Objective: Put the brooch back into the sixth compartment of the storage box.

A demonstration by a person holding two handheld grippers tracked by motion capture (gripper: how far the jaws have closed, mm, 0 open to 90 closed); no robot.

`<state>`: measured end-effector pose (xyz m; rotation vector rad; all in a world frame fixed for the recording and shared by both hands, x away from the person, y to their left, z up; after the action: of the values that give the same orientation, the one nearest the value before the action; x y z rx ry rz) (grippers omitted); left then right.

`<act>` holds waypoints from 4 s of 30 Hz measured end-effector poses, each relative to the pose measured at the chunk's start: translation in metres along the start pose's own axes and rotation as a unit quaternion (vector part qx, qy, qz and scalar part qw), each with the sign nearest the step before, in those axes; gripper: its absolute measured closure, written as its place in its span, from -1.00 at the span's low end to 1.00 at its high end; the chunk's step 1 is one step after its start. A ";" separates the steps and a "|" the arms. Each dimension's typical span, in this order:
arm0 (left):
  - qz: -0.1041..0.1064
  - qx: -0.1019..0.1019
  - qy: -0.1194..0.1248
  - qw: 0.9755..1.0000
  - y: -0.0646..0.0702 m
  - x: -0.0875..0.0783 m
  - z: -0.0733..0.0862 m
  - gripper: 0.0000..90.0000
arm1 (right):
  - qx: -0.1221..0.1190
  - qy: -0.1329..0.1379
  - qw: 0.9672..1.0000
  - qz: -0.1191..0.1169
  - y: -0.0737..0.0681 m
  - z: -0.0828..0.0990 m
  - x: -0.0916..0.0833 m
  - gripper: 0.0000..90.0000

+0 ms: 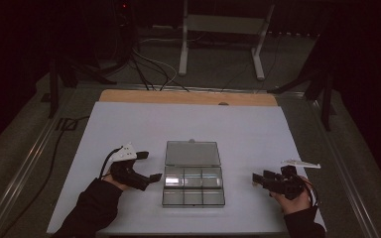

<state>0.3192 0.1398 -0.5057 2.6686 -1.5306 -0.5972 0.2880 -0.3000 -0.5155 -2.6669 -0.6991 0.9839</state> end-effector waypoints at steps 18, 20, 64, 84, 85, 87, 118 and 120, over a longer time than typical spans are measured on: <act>0.003 -0.003 -0.005 1.000 -0.001 0.001 0.002 -0.96 | -0.025 -0.056 0.997 0.054 0.002 0.014 0.015 0.48; 0.004 -0.003 -0.005 1.000 -0.002 0.001 0.002 -0.96 | -0.031 -0.057 0.996 0.056 0.002 0.015 0.016 0.49; 0.001 -0.008 -0.003 1.000 -0.004 0.000 0.002 -0.96 | -0.057 -0.049 0.996 0.039 -0.012 0.004 0.015 0.83; 0.001 -0.006 -0.003 1.000 -0.004 0.000 0.001 -0.96 | -0.071 -0.041 0.997 0.014 -0.031 -0.006 0.014 0.83; 0.001 -0.006 -0.004 1.000 -0.004 0.000 0.001 -0.96 | -0.073 -0.040 0.996 0.011 -0.032 -0.006 0.014 0.83; 0.001 -0.006 -0.003 1.000 -0.004 -0.001 0.001 -0.96 | -0.075 -0.040 0.996 0.009 -0.035 -0.007 0.015 0.83; 0.000 -0.005 0.000 1.000 -0.004 -0.002 0.000 -0.96 | -0.111 -0.039 0.992 -0.046 -0.079 -0.015 0.021 0.82; 0.000 -0.005 0.000 1.000 -0.004 -0.002 -0.001 -0.96 | -0.112 -0.040 0.992 -0.051 -0.082 -0.015 0.022 0.82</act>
<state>0.3219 0.1438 -0.5054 2.6600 -1.5242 -0.6033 0.2831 -0.2189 -0.4869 -2.7583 -1.0075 1.0451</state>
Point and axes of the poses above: each handheld gripper's, and its own axes: x roughly forward along the jaws, z roughly out of its underside, y roughly to its right, the point moved 4 cm from there along x, roughly forward along the jaws, and after that the axes turned 9 degrees about y, right-handed, at the moved point
